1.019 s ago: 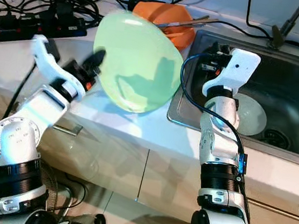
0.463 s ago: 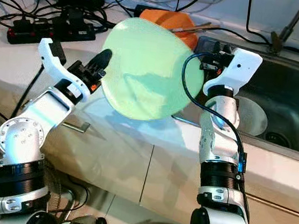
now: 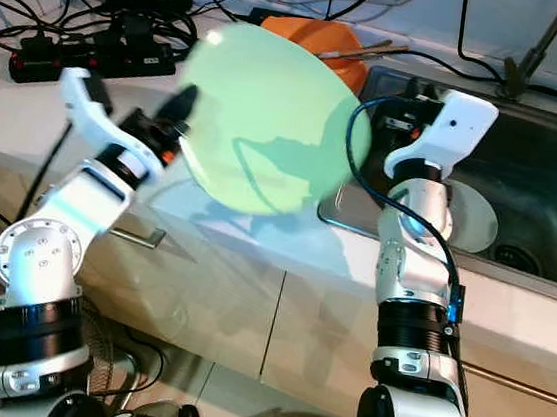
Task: Kitchen organization
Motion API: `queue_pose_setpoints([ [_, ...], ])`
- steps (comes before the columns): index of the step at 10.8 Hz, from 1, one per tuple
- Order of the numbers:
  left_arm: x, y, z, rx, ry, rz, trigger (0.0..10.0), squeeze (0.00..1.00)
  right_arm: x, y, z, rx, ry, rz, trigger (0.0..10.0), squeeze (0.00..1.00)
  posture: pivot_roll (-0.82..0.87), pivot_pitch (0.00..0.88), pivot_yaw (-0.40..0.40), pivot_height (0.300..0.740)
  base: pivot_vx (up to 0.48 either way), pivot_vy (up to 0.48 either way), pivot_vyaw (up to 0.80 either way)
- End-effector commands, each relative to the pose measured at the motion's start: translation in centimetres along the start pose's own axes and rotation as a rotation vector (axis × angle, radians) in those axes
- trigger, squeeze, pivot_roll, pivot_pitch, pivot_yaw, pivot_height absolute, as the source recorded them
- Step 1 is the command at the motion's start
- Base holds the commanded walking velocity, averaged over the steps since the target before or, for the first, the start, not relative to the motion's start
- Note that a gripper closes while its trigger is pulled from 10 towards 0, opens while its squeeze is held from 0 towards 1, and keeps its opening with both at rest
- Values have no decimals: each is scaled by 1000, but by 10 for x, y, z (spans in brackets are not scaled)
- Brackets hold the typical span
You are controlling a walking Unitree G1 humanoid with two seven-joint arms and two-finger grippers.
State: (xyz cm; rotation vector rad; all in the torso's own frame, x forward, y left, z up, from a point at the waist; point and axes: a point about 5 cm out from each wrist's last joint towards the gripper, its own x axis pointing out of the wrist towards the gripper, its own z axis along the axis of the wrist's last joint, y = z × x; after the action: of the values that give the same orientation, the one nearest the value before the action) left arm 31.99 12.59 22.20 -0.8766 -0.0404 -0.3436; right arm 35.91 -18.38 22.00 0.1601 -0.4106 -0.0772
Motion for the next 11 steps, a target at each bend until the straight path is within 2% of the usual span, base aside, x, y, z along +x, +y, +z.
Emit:
queue_pose_setpoints([
  [1, 5, -8, 11, -5, -65, -22, 0, 0, 1, -4, 6, -7, -18, -11, 10000, 0, 61, 59, 41, 740, 0, 0, 0],
  [4, 16, -14, 23, -41, -164, -62, 0, 0, 2, -3, 7, 48, 9, 1, 10000, 0, 52, 75, 38, 740, 0, 0, 0],
  [5, 21, -16, 24, -43, -177, -75, 0, 0, 3, -2, 7, 80, 30, 16, 10000, 39, 47, 81, 36, 740, 0, 0, 0],
  [6, 26, -19, 24, -31, -185, -90, 0, 0, 3, -1, 8, 135, 52, 38, 10000, 1000, 45, 86, 32, 740, 0, 0, 0],
  [8, 33, -24, 22, -23, -190, -108, 0, 0, 3, 10, 13, 349, 97, 127, 10000, 1000, 36, 94, 30, 740, 0, 0, 0],
  [9, 34, -26, 20, -17, -187, -118, 7451, 0, 2, 13, 13, 425, 124, 161, 10000, 1000, 34, 95, 29, 740, 0, 0, 0],
  [10, 35, -26, 17, -24, -184, -117, 10000, 0, 0, 14, 12, 530, 150, 169, 10000, 35, 32, 95, 28, 740, 0, 0, 0],
  [11, 35, -25, 15, -29, -181, -113, 10000, 0, -2, 21, 15, 680, 166, 240, 10000, 0, 30, 94, 28, 740, 0, 0, 0],
])
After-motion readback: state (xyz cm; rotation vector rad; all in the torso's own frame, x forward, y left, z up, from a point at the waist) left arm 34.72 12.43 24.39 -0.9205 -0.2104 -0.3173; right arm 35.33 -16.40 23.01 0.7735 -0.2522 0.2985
